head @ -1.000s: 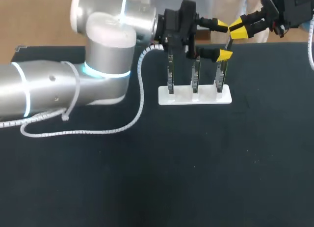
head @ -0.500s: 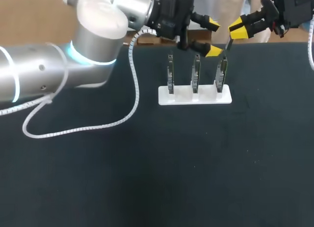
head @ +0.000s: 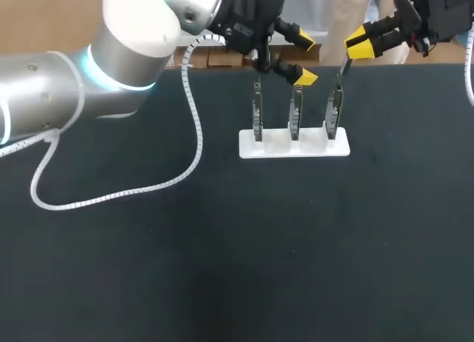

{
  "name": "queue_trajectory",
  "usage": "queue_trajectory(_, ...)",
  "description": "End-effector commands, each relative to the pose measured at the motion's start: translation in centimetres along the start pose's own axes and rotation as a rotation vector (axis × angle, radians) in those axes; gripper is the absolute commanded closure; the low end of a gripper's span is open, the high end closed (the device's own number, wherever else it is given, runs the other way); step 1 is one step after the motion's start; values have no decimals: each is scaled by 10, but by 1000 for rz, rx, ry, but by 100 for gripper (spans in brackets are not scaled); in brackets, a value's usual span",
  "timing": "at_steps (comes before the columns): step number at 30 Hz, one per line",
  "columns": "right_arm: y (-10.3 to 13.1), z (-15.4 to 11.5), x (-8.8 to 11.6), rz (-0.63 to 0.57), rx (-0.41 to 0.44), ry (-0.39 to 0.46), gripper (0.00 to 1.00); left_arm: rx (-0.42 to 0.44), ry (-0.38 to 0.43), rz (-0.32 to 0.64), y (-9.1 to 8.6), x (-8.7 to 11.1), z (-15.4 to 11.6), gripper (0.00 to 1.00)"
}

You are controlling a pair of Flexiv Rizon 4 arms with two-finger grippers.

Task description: Pick up the optical module with the left hand, and insert it into the network port with the right hand.

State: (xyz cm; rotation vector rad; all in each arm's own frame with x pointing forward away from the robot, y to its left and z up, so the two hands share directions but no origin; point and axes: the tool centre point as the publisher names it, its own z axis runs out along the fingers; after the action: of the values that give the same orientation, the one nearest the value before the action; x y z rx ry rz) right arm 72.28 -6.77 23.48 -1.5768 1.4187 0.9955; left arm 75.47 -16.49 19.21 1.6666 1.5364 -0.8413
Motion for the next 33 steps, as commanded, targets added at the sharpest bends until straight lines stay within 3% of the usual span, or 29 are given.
queue_trajectory(1,1,0,0,-1,1,-1,100,-5,21,4,3,-2,1,0)
queue_trajectory(18,1,0,0,-1,1,-1,100,2,27,6,4,-2,1,0)
queue_trajectory(25,-11,6,-3,-16,-63,54,100,2,27,6,4,-2,1,0)
queue_trajectory(33,-16,8,8,6,-72,52,100,2,27,6,4,-2,1,0)
